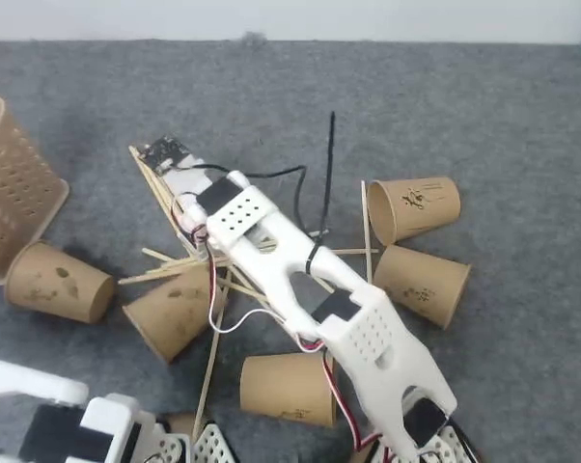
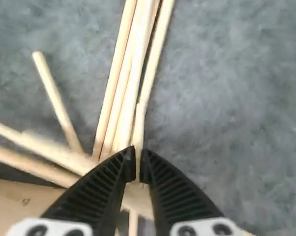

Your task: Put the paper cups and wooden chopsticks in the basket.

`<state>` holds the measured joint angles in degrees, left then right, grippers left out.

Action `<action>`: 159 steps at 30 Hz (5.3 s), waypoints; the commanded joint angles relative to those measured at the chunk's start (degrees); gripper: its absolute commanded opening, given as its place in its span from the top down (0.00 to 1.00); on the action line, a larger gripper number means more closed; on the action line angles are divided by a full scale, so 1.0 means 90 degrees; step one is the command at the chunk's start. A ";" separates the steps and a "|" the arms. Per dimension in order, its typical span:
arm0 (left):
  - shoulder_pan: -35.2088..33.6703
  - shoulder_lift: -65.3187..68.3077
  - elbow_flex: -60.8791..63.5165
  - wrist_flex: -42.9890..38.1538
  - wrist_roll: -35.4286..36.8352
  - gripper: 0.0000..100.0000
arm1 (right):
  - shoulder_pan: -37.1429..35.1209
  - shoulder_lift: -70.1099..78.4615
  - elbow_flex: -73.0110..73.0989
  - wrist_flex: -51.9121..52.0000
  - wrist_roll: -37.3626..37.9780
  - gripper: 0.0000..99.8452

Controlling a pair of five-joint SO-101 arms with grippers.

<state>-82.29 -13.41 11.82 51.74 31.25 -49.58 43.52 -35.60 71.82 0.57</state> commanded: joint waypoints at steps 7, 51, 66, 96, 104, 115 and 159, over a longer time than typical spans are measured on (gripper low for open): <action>0.0420 0.0000 -0.1255 0.0459 -0.0156 0.79 | 0.0357 -0.0972 -0.0264 0.0425 0.0518 0.72; 0.2276 0.5626 -0.8825 0.5441 -0.0098 0.78 | 0.0444 -0.0952 -0.0254 0.0591 0.0303 0.88; 0.2764 0.4659 -0.6530 0.5343 -0.0303 0.98 | 0.0454 -0.0943 -0.0254 0.0571 0.0303 0.88; 0.6545 0.3839 -0.9245 0.5040 0.1895 0.99 | 0.2007 -0.1529 -0.0830 0.1099 -0.1026 0.88; 0.6984 0.3829 -0.8542 0.4806 0.0899 0.99 | 0.2457 -0.3033 -0.1309 0.2632 -0.1035 0.88; 0.8195 0.3829 -0.8308 0.5187 -0.0234 0.99 | 0.4078 -0.5026 0.0029 0.3463 0.0967 0.88; 0.9231 0.3829 -0.5260 0.4611 -0.1553 0.99 | 0.7057 -1.0330 0.9885 0.0181 0.2969 0.88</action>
<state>-0.26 25.27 -39.87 97.89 17.71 13.36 -49.93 53.63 74.20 26.68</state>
